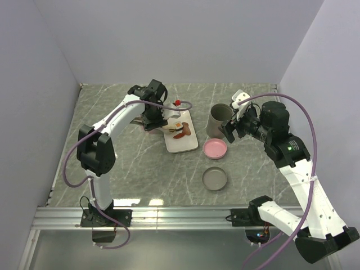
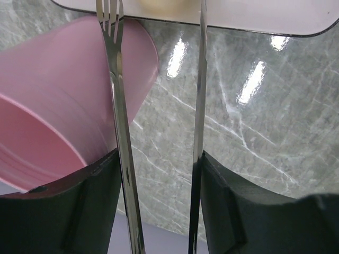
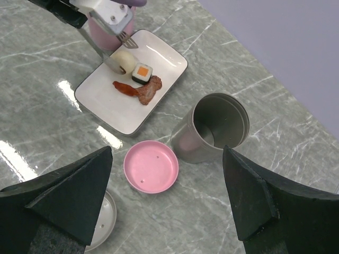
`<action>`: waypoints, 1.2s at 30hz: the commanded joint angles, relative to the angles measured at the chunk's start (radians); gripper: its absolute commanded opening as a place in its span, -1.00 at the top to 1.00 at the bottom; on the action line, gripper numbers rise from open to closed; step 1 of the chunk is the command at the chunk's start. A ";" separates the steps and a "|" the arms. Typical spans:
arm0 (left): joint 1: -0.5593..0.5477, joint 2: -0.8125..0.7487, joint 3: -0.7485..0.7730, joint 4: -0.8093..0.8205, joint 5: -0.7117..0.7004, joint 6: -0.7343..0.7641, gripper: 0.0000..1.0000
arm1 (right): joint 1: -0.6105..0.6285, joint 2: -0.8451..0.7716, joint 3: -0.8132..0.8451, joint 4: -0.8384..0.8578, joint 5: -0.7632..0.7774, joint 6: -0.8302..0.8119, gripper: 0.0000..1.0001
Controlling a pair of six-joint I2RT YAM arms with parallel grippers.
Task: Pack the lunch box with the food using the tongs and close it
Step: Pick up the fake food from the plate.
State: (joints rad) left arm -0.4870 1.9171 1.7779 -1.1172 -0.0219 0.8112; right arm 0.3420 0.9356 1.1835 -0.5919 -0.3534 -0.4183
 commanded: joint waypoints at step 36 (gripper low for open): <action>-0.015 -0.242 0.104 0.003 0.213 -0.231 0.29 | -0.008 -0.004 0.010 0.041 -0.018 0.036 -0.82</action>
State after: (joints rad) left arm -0.4999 1.7390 1.8526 -1.1469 0.1165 0.6621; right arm 0.3393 0.9371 1.1694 -0.5880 -0.3614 -0.4065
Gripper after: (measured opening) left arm 0.449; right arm 0.910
